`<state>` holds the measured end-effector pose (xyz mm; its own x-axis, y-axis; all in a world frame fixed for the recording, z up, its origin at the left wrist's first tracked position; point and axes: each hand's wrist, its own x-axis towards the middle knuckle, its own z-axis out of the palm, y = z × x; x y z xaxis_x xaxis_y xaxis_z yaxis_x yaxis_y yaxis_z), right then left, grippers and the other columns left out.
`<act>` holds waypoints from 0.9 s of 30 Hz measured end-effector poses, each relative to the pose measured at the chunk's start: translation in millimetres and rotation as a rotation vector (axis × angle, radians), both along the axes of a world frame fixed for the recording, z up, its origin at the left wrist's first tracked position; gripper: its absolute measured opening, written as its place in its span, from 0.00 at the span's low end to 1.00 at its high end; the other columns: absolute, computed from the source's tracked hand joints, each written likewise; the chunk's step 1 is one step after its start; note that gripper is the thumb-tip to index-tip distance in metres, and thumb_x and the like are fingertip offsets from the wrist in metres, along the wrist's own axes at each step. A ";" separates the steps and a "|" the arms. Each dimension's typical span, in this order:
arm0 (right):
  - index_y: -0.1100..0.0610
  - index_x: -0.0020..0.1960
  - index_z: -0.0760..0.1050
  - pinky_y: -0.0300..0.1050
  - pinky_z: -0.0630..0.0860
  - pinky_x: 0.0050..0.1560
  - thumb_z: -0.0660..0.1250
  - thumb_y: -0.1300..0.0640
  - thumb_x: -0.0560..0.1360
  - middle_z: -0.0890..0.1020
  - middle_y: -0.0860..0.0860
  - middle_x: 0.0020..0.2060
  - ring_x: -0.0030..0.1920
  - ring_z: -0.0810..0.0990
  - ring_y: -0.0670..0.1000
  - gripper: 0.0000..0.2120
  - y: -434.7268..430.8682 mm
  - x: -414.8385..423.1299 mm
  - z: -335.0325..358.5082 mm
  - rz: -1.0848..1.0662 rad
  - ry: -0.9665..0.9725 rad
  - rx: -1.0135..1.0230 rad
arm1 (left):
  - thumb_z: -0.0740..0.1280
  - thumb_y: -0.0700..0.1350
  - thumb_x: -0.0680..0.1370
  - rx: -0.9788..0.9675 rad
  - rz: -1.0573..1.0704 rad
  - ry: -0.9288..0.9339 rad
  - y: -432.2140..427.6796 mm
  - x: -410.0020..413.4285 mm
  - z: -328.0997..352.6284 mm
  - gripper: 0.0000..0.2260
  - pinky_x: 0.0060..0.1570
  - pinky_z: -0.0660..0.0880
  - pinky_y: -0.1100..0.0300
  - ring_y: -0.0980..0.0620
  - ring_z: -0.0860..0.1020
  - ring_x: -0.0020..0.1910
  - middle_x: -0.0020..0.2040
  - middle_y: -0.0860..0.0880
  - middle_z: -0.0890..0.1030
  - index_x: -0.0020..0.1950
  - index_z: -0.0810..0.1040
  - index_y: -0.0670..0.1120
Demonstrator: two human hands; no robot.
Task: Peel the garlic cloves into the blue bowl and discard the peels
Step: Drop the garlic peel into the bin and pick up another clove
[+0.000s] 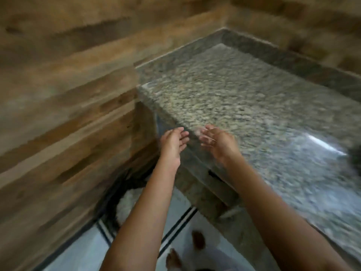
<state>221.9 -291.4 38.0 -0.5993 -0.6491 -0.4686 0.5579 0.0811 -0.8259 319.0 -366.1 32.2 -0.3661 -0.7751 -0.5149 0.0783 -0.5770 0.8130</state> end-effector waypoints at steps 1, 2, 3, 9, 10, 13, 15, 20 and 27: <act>0.63 0.63 0.71 0.39 0.73 0.34 0.55 0.61 0.79 0.81 0.54 0.47 0.35 0.77 0.49 0.15 25.0 -19.8 9.9 -0.070 0.006 -0.006 | 0.59 0.42 0.80 -0.008 -0.073 0.032 19.8 -22.3 10.1 0.08 0.39 0.71 0.61 0.53 0.76 0.34 0.32 0.52 0.80 0.42 0.75 0.47; 0.62 0.62 0.72 0.41 0.72 0.35 0.54 0.61 0.79 0.80 0.53 0.45 0.36 0.77 0.49 0.14 49.3 -39.0 17.5 -0.138 0.010 -0.013 | 0.58 0.42 0.80 -0.015 -0.148 0.056 39.3 -45.2 17.9 0.09 0.37 0.71 0.61 0.53 0.75 0.34 0.30 0.52 0.80 0.42 0.75 0.47; 0.60 0.59 0.72 0.42 0.71 0.37 0.54 0.61 0.79 0.80 0.52 0.44 0.36 0.77 0.49 0.12 74.7 -55.9 23.9 -0.199 0.018 -0.021 | 0.58 0.43 0.81 -0.033 -0.225 0.061 60.4 -66.4 24.6 0.10 0.36 0.70 0.62 0.53 0.75 0.34 0.31 0.53 0.80 0.42 0.74 0.47; 0.58 0.51 0.74 0.43 0.72 0.38 0.58 0.60 0.79 0.80 0.53 0.41 0.37 0.78 0.52 0.07 232.4 -137.7 35.8 -0.475 0.074 -0.039 | 0.58 0.45 0.81 -0.092 -0.640 0.046 199.0 -168.1 46.7 0.08 0.36 0.69 0.61 0.54 0.74 0.35 0.40 0.51 0.78 0.45 0.74 0.48; 0.58 0.50 0.75 0.43 0.73 0.37 0.58 0.60 0.79 0.80 0.53 0.41 0.38 0.78 0.52 0.07 257.0 -148.4 34.7 -0.502 0.081 -0.025 | 0.58 0.45 0.80 -0.088 -0.675 0.045 220.7 -182.3 45.9 0.07 0.36 0.69 0.61 0.53 0.75 0.35 0.41 0.50 0.78 0.45 0.74 0.48; 0.61 0.51 0.75 0.43 0.74 0.35 0.61 0.62 0.78 0.80 0.54 0.40 0.36 0.78 0.52 0.06 325.2 -178.5 27.2 -0.566 0.161 0.068 | 0.59 0.44 0.80 -0.057 -0.742 0.029 281.4 -219.7 40.5 0.06 0.34 0.68 0.62 0.54 0.74 0.33 0.39 0.50 0.77 0.45 0.73 0.47; 0.63 0.54 0.75 0.42 0.74 0.35 0.62 0.65 0.77 0.79 0.56 0.41 0.37 0.77 0.51 0.07 365.1 -199.5 16.4 -0.595 0.252 0.185 | 0.58 0.44 0.80 -0.048 -0.784 0.008 318.5 -239.8 36.1 0.07 0.32 0.66 0.62 0.54 0.74 0.33 0.38 0.50 0.77 0.44 0.73 0.47; 0.59 0.54 0.78 0.46 0.78 0.45 0.66 0.63 0.74 0.82 0.56 0.49 0.45 0.80 0.52 0.09 438.3 -247.3 -17.7 -0.518 0.527 0.610 | 0.59 0.42 0.80 -0.017 -0.812 -0.061 376.9 -269.2 23.5 0.07 0.35 0.66 0.61 0.53 0.73 0.33 0.38 0.49 0.77 0.43 0.73 0.47; 0.64 0.56 0.79 0.45 0.72 0.57 0.66 0.65 0.74 0.81 0.58 0.52 0.55 0.78 0.56 0.11 464.6 -277.6 -35.5 -0.235 0.812 0.858 | 0.60 0.42 0.80 -0.015 -0.774 -0.101 400.2 -292.4 12.4 0.06 0.37 0.69 0.59 0.52 0.76 0.36 0.41 0.49 0.79 0.44 0.74 0.46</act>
<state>-55.8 173.2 2.5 -0.9812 -0.1464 -0.1257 -0.0250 0.7423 -0.6696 26.6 34.1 44.7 -0.7574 -0.3254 -0.5661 -0.4167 -0.4267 0.8027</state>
